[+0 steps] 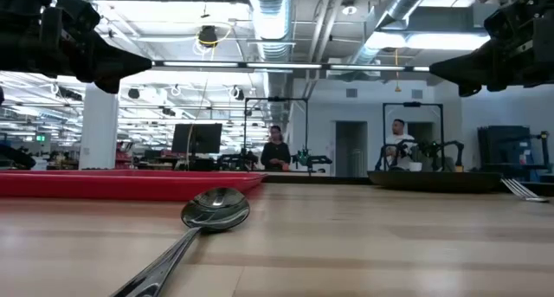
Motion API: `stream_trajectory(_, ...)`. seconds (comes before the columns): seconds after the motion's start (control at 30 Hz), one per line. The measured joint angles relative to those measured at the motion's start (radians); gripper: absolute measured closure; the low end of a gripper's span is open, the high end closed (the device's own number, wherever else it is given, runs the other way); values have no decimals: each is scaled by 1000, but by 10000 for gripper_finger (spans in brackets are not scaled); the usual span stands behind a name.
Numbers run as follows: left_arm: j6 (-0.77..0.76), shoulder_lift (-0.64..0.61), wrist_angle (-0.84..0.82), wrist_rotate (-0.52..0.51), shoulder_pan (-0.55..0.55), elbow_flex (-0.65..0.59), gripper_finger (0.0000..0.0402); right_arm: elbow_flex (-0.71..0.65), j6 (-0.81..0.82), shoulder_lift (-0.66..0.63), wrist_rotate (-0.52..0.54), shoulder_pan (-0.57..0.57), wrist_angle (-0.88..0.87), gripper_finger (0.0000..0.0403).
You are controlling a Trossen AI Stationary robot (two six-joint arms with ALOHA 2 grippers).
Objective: Pick and place plate/cup/fork/spoon on tray
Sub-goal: Prepare the red serving tray
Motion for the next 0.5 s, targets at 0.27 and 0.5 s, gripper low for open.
stream_trajectory(0.27, -7, 0, 0, 0, 0, 0, 401, 0, 0, 0, 0, 0, 0, 361)
stream_trajectory(0.5, -18, 0, 0, 0, 0, 0, 401, 0, 0, 0, 0, 0, 0, 361)
